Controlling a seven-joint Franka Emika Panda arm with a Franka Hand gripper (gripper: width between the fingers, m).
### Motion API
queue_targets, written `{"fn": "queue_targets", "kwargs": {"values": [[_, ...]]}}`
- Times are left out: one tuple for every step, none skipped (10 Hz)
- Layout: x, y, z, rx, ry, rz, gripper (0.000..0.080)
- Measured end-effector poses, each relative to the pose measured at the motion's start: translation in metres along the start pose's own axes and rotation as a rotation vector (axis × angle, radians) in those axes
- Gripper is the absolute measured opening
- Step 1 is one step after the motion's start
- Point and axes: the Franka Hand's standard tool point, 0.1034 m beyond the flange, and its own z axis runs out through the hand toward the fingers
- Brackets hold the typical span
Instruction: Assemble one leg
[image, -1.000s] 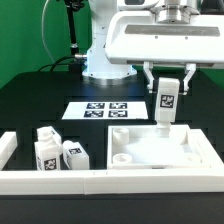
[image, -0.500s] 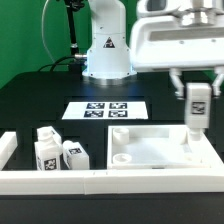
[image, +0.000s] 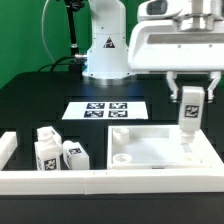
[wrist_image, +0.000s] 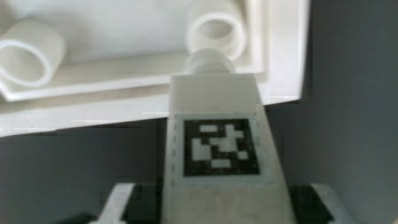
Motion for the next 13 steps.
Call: {"fn": "queue_targets", "kwargs": {"values": [[0.002,0.007,0.004,-0.003,-0.002,-0.006,0.0285],[0.003,0.008,0.006,-0.002,-0.004,-0.002,0.0285],[0.000,0.007,0.008,-0.002,-0.010,0.003,0.0285],[-0.004,0.003,0.012,-0.001,-0.017,0.003,0.0285],[-0.006,-0.002,0.013,0.002,-0.019,0.003,0.0285],[-0.008,-0.007,0.015,0.005,-0.021,0.007,0.0285],[-0.010,-0.010,0.018,0.004,-0.023,0.001,0.0285],[-0.013,-0.011,0.021,0.001,-0.027,-0.003,0.0285],[-0.013,-0.013,0.023,0.000,-0.022,-0.006,0.0285],[-0.013,-0.013,0.028,-0.003,-0.016,-0.011,0.0285],[-0.015,-0.013,0.031,-0.007,-0.020,-0.013,0.0285],[-0.015,-0.013,0.032,-0.007,-0.020,-0.015,0.0285],[-0.017,-0.013,0.034,-0.007,-0.015,-0.018,0.0285]]}}
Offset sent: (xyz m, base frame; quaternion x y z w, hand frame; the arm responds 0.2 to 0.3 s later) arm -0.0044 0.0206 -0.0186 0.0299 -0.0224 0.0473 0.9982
